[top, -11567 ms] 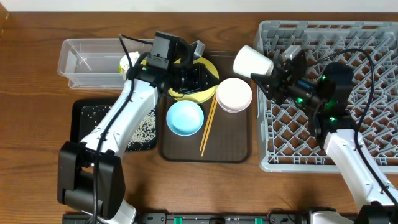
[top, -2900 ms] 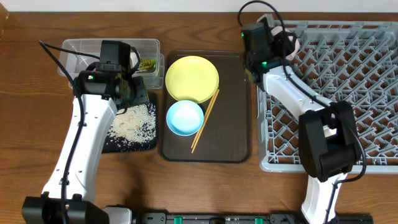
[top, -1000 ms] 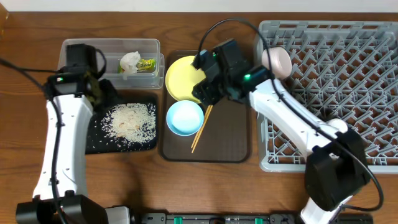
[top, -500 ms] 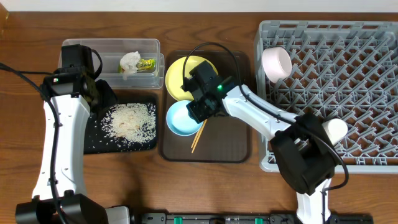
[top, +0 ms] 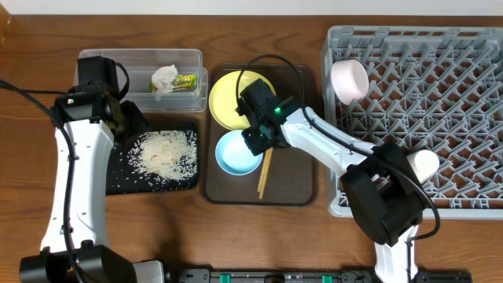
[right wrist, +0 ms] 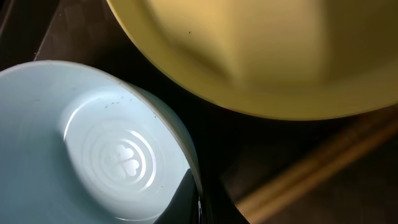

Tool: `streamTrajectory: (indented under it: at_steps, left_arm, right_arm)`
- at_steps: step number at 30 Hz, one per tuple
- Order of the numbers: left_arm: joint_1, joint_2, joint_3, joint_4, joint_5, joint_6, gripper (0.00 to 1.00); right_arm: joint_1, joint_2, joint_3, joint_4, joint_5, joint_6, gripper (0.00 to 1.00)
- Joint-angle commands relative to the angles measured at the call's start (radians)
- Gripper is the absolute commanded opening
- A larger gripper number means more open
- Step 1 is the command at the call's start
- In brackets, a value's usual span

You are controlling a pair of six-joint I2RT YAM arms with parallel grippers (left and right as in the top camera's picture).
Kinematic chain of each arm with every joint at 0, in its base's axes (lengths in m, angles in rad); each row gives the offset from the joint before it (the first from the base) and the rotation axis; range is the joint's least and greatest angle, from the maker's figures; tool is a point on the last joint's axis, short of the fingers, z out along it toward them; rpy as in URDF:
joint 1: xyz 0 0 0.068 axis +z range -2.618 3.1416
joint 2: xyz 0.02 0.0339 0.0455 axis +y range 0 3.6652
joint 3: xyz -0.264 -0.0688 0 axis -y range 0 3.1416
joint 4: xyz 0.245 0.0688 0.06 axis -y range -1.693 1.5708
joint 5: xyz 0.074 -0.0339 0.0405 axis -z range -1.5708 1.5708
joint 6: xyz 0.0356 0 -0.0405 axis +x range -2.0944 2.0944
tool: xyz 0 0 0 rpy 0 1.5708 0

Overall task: Sort waste into correct bins and load items into the dishwasher rack
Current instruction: 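Return the right gripper to the brown tray and grasp the light-blue bowl, then place the light-blue bowl in the back of the dish rack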

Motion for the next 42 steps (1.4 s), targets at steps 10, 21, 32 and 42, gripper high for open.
streamTrajectory:
  at_steps: [10, 21, 32, 42]
  left_arm:
    - [0.002, -0.001, 0.005, -0.005, -0.016, -0.017, 0.69]
    - [0.002, -0.001, 0.005, -0.005, -0.016, -0.016, 0.69]
    - [0.002, -0.001, 0.005, -0.005, -0.016, -0.020, 0.69]
    - [0.002, -0.001, 0.005, -0.005, -0.016, -0.019, 0.70]
  right_arm:
    - [-0.105, -0.136, 0.078, -0.001, 0.076, -0.047, 0.01]
    - [-0.357, -0.336, 0.119, 0.045, 0.487, -0.309, 0.01]
    - [-0.545, -0.262, 0.119, 0.275, 1.050, -0.665, 0.01]
    - [-0.602, -0.137, 0.119, 0.412, 1.106, -0.675, 0.01]
